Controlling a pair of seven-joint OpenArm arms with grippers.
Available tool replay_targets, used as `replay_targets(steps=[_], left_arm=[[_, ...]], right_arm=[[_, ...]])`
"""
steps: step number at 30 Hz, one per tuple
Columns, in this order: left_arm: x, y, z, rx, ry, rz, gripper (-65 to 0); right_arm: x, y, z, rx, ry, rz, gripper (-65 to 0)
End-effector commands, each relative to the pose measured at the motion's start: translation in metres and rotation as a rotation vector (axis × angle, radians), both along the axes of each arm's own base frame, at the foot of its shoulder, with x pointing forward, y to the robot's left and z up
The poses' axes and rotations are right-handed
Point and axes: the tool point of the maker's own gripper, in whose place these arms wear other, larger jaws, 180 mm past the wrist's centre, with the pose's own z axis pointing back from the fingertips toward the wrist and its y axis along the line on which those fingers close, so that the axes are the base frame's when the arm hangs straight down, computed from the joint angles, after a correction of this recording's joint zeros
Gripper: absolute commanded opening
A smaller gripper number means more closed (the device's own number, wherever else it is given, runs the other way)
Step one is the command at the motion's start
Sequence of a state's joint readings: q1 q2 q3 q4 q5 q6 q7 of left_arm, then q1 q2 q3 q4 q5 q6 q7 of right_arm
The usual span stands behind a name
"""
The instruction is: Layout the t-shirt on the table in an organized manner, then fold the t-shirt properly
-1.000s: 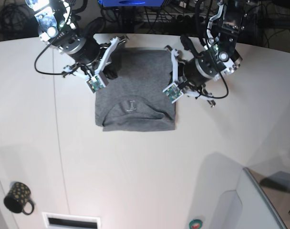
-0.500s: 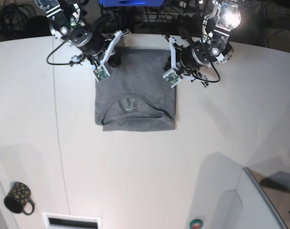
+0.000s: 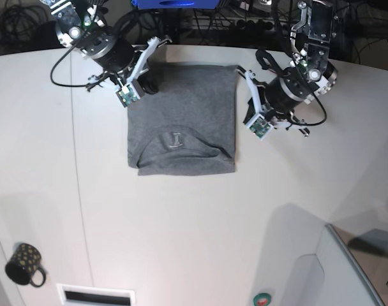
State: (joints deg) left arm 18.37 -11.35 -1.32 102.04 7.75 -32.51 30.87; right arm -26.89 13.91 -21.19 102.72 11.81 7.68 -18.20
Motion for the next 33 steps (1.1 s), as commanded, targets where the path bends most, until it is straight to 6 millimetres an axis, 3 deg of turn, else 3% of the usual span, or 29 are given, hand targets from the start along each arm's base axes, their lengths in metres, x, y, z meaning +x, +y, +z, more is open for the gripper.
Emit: replay_targets(steps=[1,6,11,19,22,30,33], left_arm=[[-0.001,0.0,0.009,-0.014,-0.026,0.0,-65.0],[-0.032,0.028,0.011,-0.044,-0.055,0.042,-65.0],[-0.079,0.039,0.01,-0.121,-0.064,0.069,-65.0],[-0.148,0.039,-0.009,-0.126,0.091,0.086,-65.0],[-0.168,0.041,-0.018,-0.123,0.147,0.099,-65.0],[-0.234,0.06,-0.071,-0.135,0.347,0.193,-65.0],[-0.262,0.056,-0.089,-0.202,0.385,0.271,-65.0]], right_arm=[[0.001,-0.008,0.009,0.004,-0.03,-0.009,-65.0],[-0.011,-0.052,0.012,-0.061,-0.037,-0.065,-65.0],[-0.044,-0.084,0.01,-0.107,-0.021,-0.073,-65.0],[-0.124,-0.098,-0.009,-0.156,0.168,-0.022,-65.0],[-0.146,-0.098,-0.014,-0.158,0.223,-0.023,-65.0],[-0.238,-0.076,-0.083,-0.164,0.503,0.054,-65.0],[-0.261,-0.081,-0.106,-0.2,0.577,0.096,-65.0]])
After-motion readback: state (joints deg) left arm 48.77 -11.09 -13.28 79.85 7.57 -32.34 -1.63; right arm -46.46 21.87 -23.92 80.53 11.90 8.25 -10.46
